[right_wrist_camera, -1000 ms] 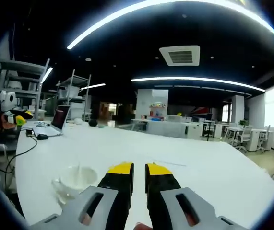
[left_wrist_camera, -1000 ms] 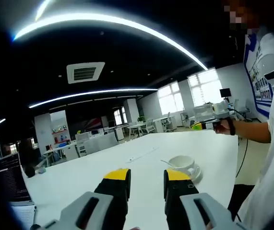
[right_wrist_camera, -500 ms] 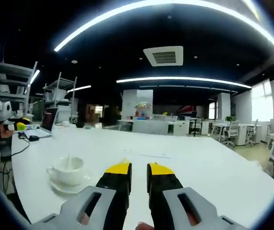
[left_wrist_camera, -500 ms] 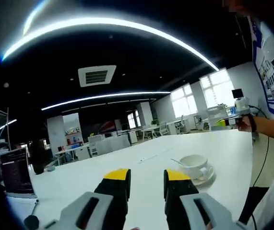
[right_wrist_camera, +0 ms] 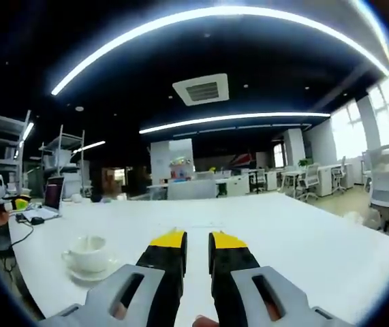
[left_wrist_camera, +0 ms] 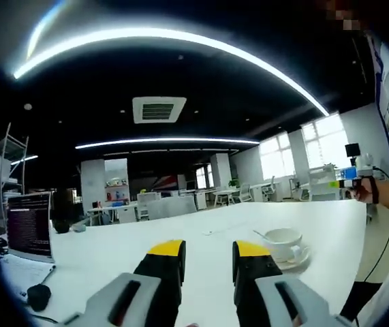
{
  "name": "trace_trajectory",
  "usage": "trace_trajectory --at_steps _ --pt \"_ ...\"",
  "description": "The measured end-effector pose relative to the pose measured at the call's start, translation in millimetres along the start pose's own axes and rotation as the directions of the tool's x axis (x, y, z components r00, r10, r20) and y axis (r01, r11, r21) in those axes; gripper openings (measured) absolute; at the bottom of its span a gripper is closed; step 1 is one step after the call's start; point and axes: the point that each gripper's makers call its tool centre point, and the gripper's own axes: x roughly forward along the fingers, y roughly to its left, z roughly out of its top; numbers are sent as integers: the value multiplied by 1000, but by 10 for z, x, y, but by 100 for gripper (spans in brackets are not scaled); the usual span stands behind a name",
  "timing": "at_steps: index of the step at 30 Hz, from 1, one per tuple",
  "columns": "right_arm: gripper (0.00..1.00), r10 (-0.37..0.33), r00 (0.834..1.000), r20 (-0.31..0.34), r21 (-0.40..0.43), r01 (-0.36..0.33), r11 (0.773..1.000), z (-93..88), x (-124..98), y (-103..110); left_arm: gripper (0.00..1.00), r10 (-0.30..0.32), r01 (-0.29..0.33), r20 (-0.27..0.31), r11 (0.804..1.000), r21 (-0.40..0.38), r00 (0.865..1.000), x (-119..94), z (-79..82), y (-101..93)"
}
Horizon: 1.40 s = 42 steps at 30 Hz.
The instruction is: Tidy tabletop coffee trays, cups and spoons，present forward
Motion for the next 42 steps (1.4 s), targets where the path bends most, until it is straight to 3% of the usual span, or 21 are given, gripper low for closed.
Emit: trace_trajectory --at_steps 8,18,26,33,36,42 --pt "14 5 1000 -2 18 -5 1000 -43 13 5 29 2 -2 5 1000 -21 1000 -41 12 12" --pt "14 -2 1000 -14 30 3 1000 -152 49 -69 29 -4 4 -31 1000 -26 1000 -56 -113 46" --pt "14 12 1000 -12 54 -12 998 -170 56 -62 29 8 -12 -35 992 -129 999 -8 -190 120" --pt "14 28 999 -22 50 -26 998 -156 63 -37 29 14 -20 -41 989 -148 999 21 -179 153" --pt "15 36 999 -37 50 -34 998 -162 85 -9 29 3 -12 -50 984 -177 999 56 -180 151" --pt "16 32 997 -72 69 -27 997 -207 148 31 29 -3 -31 -107 950 -312 994 139 -322 184"
